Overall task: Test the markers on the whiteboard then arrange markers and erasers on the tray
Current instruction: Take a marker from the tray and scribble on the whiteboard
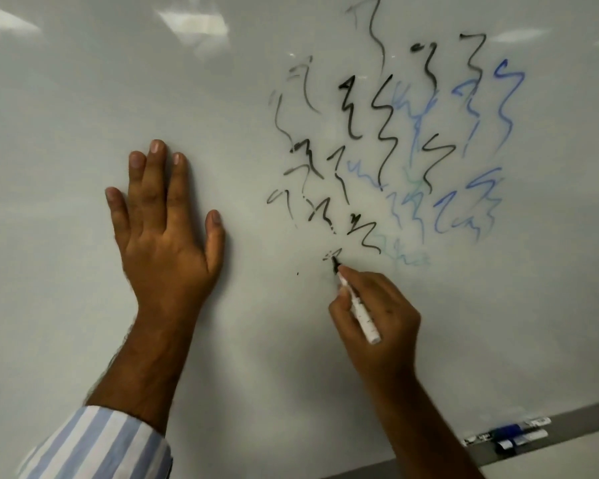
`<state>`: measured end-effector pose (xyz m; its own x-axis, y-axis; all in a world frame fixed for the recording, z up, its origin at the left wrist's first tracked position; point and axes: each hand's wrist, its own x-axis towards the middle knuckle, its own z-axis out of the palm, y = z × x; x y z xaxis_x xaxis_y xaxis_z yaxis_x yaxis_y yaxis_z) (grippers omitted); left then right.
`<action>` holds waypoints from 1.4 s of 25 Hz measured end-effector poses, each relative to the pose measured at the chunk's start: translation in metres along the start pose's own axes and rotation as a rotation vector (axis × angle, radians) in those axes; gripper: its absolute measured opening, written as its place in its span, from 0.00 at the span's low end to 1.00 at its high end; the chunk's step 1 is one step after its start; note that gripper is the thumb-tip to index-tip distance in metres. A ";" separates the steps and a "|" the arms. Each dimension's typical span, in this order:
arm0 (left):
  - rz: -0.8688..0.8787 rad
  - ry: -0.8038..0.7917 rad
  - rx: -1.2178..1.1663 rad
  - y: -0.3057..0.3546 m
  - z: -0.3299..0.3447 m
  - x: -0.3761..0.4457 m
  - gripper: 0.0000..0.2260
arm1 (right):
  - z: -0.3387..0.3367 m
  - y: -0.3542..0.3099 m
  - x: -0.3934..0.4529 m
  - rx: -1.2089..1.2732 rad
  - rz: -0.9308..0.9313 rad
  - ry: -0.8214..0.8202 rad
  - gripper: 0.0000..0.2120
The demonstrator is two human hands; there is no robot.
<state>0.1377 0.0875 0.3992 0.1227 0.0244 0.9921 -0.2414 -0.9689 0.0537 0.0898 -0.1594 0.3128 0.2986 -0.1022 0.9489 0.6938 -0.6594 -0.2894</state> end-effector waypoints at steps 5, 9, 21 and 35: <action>0.021 -0.002 -0.014 -0.002 -0.001 -0.006 0.29 | 0.018 -0.024 0.003 -0.020 -0.124 -0.142 0.11; 0.028 -0.001 -0.029 -0.003 -0.001 -0.009 0.29 | 0.042 -0.039 0.023 0.046 -0.220 -0.051 0.12; 0.043 0.101 -0.176 -0.011 -0.003 -0.020 0.27 | 0.015 -0.020 0.021 0.142 -0.057 -0.116 0.10; -0.888 -0.055 -1.102 0.050 -0.045 -0.037 0.09 | 0.011 -0.050 0.009 0.626 0.317 -0.248 0.09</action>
<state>0.0782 0.0491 0.3704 0.6597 0.4805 0.5778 -0.6782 0.0496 0.7332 0.0649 -0.1192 0.3347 0.6345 0.0029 0.7729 0.7711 -0.0713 -0.6327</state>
